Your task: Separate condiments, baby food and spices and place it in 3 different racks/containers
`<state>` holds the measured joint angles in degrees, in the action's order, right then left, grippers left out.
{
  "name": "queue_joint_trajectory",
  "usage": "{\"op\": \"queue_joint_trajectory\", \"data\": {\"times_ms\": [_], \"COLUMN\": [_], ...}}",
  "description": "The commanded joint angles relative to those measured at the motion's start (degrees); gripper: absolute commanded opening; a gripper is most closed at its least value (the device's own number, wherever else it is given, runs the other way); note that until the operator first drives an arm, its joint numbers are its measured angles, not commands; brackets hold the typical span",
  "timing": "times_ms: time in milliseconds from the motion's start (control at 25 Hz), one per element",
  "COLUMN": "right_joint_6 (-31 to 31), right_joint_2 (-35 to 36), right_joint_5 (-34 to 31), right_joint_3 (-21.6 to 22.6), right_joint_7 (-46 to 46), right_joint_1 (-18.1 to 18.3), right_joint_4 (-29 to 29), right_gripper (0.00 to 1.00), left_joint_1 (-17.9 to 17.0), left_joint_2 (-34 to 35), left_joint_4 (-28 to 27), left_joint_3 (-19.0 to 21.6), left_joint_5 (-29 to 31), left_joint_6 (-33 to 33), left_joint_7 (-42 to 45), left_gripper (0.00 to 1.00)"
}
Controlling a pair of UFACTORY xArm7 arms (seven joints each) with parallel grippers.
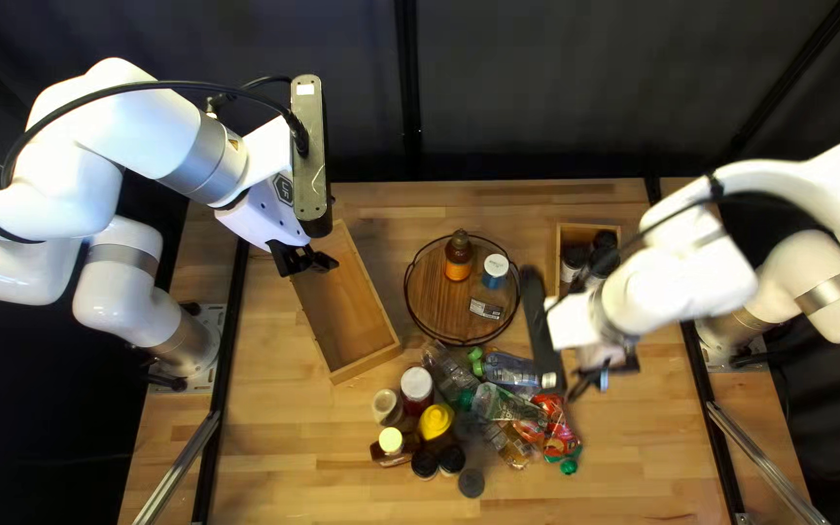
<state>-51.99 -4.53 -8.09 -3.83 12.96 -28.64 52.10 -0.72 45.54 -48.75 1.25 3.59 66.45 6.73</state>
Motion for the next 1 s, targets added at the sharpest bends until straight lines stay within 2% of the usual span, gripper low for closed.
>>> {"op": "queue_joint_trajectory", "data": {"times_ms": [40, 240, 360, 600, 1000], "right_joint_6": [4.16, 10.28, 14.21, 18.45, 23.28], "right_joint_2": [5.35, 7.86, 11.84, 15.11, 18.83], "right_joint_5": [-0.84, -2.54, -2.03, 0.79, 2.86], "right_joint_3": [0.57, 0.05, -0.22, -0.23, 0.01], "right_joint_7": [-3.53, -6.03, -7.99, -12.06, -13.76], "right_joint_1": [-0.58, 0.01, 0.77, 2.65, 3.92], "right_joint_4": [3.58, 3.38, 5.51, 6.74, 7.17], "right_gripper": [1.00, 1.00, 1.00, 1.00, 1.00], "left_joint_1": [0.00, 0.00, 0.00, 0.00, 0.00], "left_joint_2": [0.00, 0.00, 0.00, 0.00, 0.00], "left_joint_4": [0.00, 0.00, 0.00, 0.00, 0.00], "left_joint_3": [0.00, 0.00, 0.00, 0.00, 0.00], "left_joint_5": [0.00, 0.00, 0.00, 0.00, 0.00], "left_joint_6": [0.00, 0.00, 0.00, 0.00, 0.00], "left_joint_7": [0.00, 0.00, 0.00, 0.00, 0.00], "left_gripper": [1.00, 1.00, 1.00, 1.00, 1.00]}}
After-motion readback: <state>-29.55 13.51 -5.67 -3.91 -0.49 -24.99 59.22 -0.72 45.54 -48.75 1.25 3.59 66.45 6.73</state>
